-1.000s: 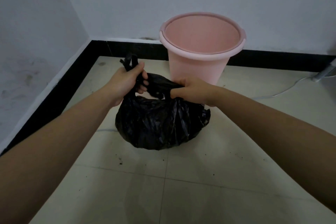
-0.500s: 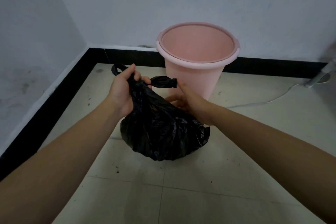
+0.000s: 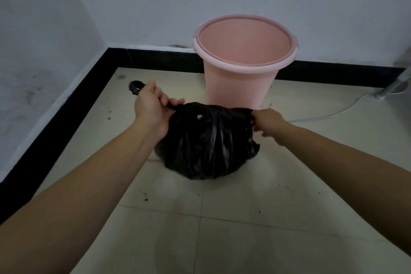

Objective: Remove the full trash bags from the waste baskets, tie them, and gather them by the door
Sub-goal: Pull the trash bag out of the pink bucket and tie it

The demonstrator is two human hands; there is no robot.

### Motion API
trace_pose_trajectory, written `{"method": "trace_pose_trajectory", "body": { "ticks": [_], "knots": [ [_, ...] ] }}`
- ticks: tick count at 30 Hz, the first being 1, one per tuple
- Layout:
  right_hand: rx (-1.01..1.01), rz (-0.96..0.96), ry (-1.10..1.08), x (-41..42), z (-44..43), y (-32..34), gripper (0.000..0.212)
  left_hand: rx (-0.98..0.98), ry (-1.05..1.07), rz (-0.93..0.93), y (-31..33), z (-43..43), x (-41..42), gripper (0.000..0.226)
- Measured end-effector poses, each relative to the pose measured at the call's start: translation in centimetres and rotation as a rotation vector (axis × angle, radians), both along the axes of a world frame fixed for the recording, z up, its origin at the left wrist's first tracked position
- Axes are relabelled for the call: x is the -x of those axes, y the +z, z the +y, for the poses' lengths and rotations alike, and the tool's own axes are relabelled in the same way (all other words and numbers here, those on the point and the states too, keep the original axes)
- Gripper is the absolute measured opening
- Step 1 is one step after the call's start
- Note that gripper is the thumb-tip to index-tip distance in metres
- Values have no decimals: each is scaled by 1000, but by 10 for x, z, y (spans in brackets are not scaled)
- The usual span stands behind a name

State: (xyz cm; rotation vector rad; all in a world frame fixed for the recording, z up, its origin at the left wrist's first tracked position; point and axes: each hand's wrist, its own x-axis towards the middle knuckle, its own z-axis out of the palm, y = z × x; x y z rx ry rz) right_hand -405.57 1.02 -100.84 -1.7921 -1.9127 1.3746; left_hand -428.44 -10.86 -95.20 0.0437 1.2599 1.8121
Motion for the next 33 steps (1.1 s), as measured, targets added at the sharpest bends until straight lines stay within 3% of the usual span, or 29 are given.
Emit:
{"method": "trace_pose_trajectory", "body": {
  "ticks": [4,8,11,13,16,19,21,23,25,27,30,33],
  "knots": [
    [-37,-83,-175,-37,22,-5,23,162,69,163,-16,-9,21,44],
    [16,221,-286,-24,17,-2,32,240,-37,302,-31,-8,24,42],
    [172,366,-251,-9,8,2,28,485,-173,449,-32,-8,22,61],
    [206,402,-229,1,2,3,29,594,-285,430,-36,-13,19,75],
    [260,566,-249,15,-1,3,36,501,-385,298,-46,-18,19,67],
    [385,918,-339,28,-2,10,43,259,-311,215,-64,-13,18,46],
    [466,1112,-370,31,-5,18,41,202,-288,224,-74,-11,14,48],
    [475,1173,-347,33,-6,16,34,233,-303,371,-84,-10,10,44],
    [338,1009,-234,33,-5,5,28,335,-330,687,-94,-11,6,30],
    [62,611,-86,28,-8,-10,31,405,-314,1009,-99,-12,2,20],
    [-196,237,71,13,-14,-42,35,311,-215,1109,-103,-9,-6,22],
    [-368,95,102,6,-23,-72,55,175,-142,1206,-101,-6,-20,12]
  ]
}}
